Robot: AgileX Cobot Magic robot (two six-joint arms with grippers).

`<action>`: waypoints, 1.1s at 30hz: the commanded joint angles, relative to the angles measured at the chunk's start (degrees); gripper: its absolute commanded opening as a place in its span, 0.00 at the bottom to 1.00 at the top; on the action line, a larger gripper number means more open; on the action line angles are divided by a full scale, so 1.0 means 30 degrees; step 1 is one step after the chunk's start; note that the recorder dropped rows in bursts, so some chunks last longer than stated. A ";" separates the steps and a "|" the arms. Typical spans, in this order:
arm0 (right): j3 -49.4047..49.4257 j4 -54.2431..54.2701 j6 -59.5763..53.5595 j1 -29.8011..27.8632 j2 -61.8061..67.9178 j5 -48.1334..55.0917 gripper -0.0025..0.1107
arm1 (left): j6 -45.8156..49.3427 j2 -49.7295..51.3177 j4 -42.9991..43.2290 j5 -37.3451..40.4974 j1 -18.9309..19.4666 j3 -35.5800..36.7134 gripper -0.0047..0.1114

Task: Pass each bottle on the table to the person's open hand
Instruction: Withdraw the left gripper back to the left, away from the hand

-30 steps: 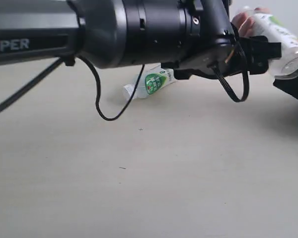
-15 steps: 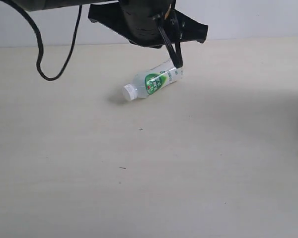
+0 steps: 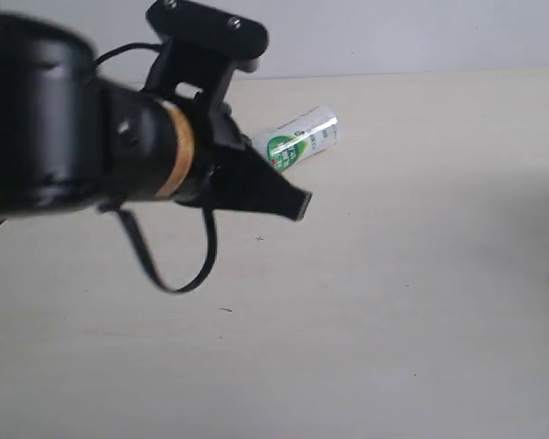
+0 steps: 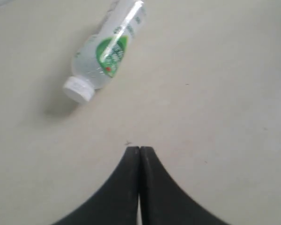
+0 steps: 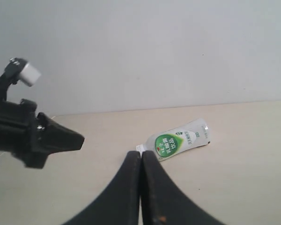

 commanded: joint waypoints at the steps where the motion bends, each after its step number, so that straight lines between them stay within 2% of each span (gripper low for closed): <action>1: 0.0035 -0.0019 -0.0101 -0.0068 -0.0096 -0.0262 0.02 | -0.2625 -0.3323 0.3584 -0.5359 -0.0079 0.4250 0.04; 3: 0.0035 -0.0019 -0.0101 -0.0068 -0.0096 -0.0262 0.02 | -0.2969 -0.4952 0.4693 -0.6274 -0.0079 0.5510 0.04; 10: 0.0035 -0.0019 -0.0101 -0.0068 -0.0096 -0.0262 0.02 | -0.3200 -1.0514 0.4858 -0.7906 -0.0079 0.7704 0.04; 15: 0.0035 -0.0019 -0.0101 -0.0068 -0.0096 -0.0262 0.02 | -0.3136 -1.3876 0.5924 -1.1547 -0.0079 0.9714 0.04; 17: 0.0035 -0.0019 -0.0101 -0.0068 -0.0096 -0.0262 0.02 | -0.2710 -1.4764 0.6455 -1.2920 -0.0079 1.0483 0.04; 20: 0.0035 -0.0019 -0.0101 -0.0068 -0.0096 -0.0262 0.02 | -0.1154 -1.5565 0.6508 -1.3137 -0.0079 1.1310 0.04; 23: 0.0035 -0.0019 -0.0101 -0.0068 -0.0096 -0.0262 0.02 | 0.3083 -1.5845 0.6956 -1.2324 -0.0079 1.1504 0.04; 24: 0.0035 -0.0019 -0.0101 -0.0068 -0.0096 -0.0262 0.02 | 0.6562 -1.5806 0.6984 -1.1826 -0.0079 1.1504 0.04; 26: 0.0035 -0.0019 -0.0101 -0.0068 -0.0096 -0.0262 0.02 | 1.0091 -1.5806 0.6984 -1.0978 -0.0006 1.1504 0.04; 29: 0.0035 -0.0019 -0.0101 -0.0068 -0.0096 -0.0262 0.02 | 1.1999 -1.5806 0.6984 -0.7906 0.0288 1.1504 0.04; 31: 0.0035 -0.0019 -0.0101 -0.0068 -0.0096 -0.0262 0.02 | 1.1582 -1.5190 0.6996 -0.4830 0.0336 1.1504 0.04; 33: 0.0035 -0.0019 -0.0101 -0.0068 -0.0096 -0.0262 0.02 | 1.1105 -1.4445 0.7336 -0.3988 0.0336 1.1439 0.04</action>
